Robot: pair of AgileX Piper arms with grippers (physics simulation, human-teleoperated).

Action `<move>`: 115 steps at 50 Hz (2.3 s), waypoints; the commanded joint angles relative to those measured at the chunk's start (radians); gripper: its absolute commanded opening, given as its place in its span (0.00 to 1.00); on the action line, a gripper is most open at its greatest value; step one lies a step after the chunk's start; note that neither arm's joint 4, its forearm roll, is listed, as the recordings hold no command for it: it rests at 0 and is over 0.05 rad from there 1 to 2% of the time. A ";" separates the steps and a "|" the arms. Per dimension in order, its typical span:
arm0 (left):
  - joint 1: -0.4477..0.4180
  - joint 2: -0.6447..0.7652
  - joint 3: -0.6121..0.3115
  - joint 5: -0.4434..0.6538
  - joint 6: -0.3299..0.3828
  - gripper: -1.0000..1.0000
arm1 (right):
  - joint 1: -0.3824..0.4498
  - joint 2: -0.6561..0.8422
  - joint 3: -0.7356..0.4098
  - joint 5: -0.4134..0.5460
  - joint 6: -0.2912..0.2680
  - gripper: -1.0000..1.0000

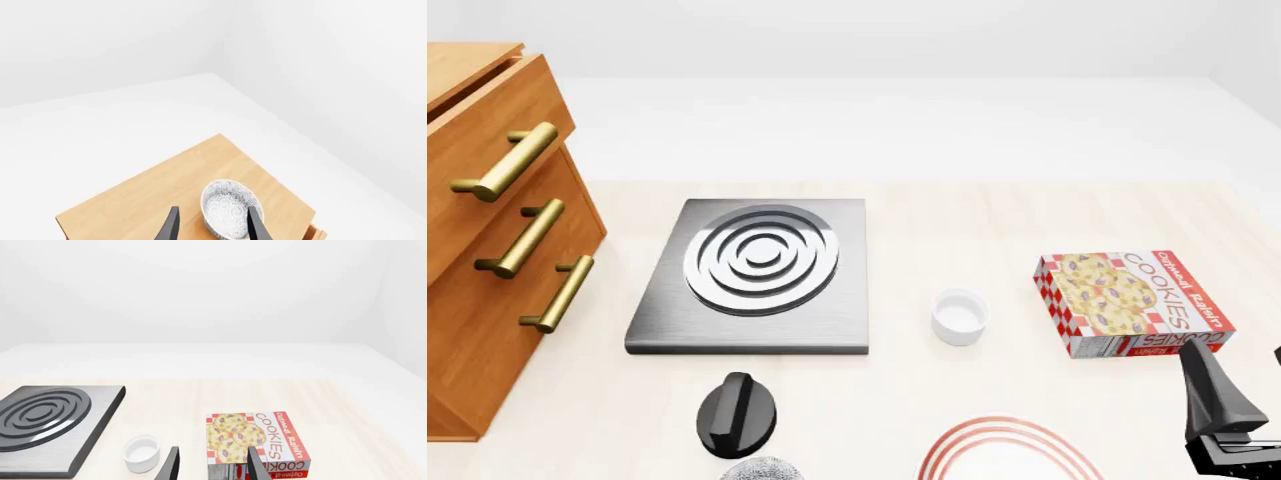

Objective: Pick the akita bowl on the wooden cabinet and place it on the plate.

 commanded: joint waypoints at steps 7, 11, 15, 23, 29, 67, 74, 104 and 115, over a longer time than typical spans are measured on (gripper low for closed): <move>-0.013 0.032 0.008 -0.022 -0.001 1.00 | 0.000 0.000 0.000 0.000 0.000 1.00; -0.013 0.037 0.009 -0.025 -0.002 1.00 | 0.000 0.000 0.000 0.000 0.000 1.00; -0.018 0.041 0.017 -0.031 -0.002 1.00 | 0.000 0.000 0.000 0.000 0.000 1.00; -0.024 0.050 0.027 -0.037 -0.007 1.00 | 0.000 0.000 0.000 0.000 0.000 1.00; -0.028 0.060 0.035 -0.047 -0.007 1.00 | 0.000 0.000 0.001 -0.001 0.000 1.00; -0.041 0.113 0.053 -0.086 -0.011 1.00 | 0.000 -0.001 0.001 0.000 0.000 1.00; -0.039 0.123 0.061 -0.098 -0.013 1.00 | 0.000 -0.001 0.001 0.000 0.000 1.00; -0.063 0.170 0.065 -0.126 -0.011 1.00 | 0.000 0.000 0.001 -0.001 0.000 1.00; -0.057 0.194 0.071 -0.138 -0.024 1.00 | 0.000 0.000 0.001 -0.001 0.000 1.00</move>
